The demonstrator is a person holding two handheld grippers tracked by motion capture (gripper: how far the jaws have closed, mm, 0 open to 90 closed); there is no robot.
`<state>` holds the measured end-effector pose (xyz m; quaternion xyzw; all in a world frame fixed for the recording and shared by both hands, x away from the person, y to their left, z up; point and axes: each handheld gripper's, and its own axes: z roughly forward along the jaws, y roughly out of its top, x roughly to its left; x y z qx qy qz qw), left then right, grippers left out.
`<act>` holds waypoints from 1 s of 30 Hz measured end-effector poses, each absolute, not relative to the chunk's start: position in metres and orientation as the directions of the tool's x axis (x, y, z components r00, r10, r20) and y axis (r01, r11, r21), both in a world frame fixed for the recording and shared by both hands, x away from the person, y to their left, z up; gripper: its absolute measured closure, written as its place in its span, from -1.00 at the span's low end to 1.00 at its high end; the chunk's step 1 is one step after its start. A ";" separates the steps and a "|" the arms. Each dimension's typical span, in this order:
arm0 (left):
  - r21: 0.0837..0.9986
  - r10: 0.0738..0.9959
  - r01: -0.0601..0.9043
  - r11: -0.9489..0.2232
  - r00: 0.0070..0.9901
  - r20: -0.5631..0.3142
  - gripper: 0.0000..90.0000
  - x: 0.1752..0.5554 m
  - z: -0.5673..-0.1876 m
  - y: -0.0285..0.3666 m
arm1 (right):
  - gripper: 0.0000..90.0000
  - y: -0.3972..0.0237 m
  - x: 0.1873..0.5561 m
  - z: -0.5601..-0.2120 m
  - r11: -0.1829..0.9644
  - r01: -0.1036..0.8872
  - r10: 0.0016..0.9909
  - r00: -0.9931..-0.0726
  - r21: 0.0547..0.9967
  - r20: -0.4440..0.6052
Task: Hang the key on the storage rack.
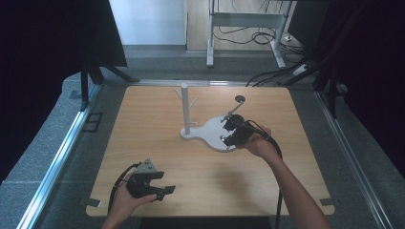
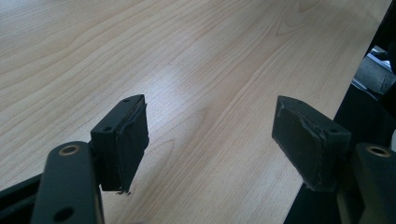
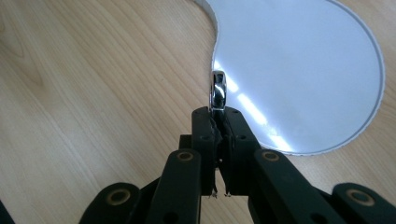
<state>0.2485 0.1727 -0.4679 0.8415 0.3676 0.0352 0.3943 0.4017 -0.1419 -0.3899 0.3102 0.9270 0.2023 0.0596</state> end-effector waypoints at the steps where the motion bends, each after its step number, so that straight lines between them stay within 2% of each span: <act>1: 0.690 0.646 0.591 -0.419 0.727 -0.231 -0.39 0.248 -0.468 0.173 | 0.89 -0.142 0.402 -0.390 0.726 0.551 0.599 -0.800 0.412 0.015; 14: 0.686 0.640 0.586 -0.431 0.735 -0.226 -0.39 0.249 -0.469 0.171 | 0.89 -0.128 0.417 -0.374 0.710 0.554 0.609 -0.793 0.435 0.014; 30: 0.690 0.637 0.585 -0.426 0.736 -0.230 -0.39 0.248 -0.468 0.171 | 0.89 -0.118 0.433 -0.375 0.706 0.571 0.622 -0.783 0.419 0.017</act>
